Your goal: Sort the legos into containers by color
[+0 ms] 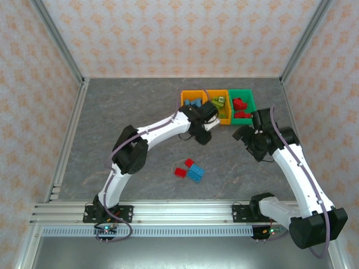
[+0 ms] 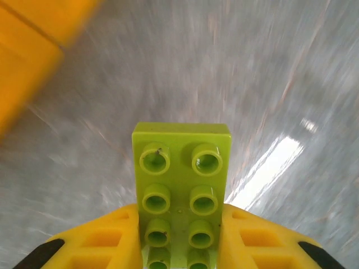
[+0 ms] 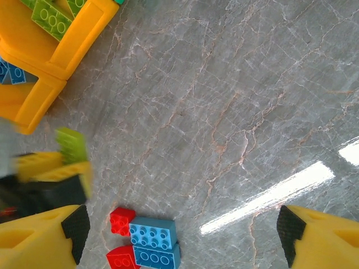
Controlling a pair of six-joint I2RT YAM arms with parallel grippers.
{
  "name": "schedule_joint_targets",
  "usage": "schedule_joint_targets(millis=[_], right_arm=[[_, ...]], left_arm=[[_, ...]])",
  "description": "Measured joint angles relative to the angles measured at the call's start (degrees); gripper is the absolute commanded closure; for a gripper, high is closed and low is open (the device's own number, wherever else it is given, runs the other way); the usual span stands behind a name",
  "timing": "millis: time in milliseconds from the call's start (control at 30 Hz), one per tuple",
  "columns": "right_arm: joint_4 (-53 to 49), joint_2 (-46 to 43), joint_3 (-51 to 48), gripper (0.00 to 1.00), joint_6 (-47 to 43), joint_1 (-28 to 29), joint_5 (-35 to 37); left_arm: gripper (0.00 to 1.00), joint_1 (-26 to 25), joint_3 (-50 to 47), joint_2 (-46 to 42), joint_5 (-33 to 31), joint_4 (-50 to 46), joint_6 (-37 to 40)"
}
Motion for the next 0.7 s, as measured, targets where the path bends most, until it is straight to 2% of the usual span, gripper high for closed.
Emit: schedule_joint_targets(millis=[200, 367, 567, 700], right_arm=[[0.92, 0.81, 0.55, 0.11, 0.98, 0.00, 0.00], [1.07, 2.32, 2.38, 0.11, 1.20, 0.00, -0.02], [0.31, 2.27, 5.70, 0.11, 0.96, 0.11, 0.04], [-0.68, 0.96, 5.64, 0.11, 1.01, 0.11, 0.24]], left_arm=[[0.69, 3.32, 20.28, 2.62, -2.49, 2.36, -8.39], [0.69, 6.38, 37.88, 13.33, -6.62, 6.19, -15.74], [0.66, 7.26, 39.93, 23.50, -7.96, 13.40, -22.08], [0.48, 7.02, 40.02, 26.67, -8.04, 15.10, -24.41]])
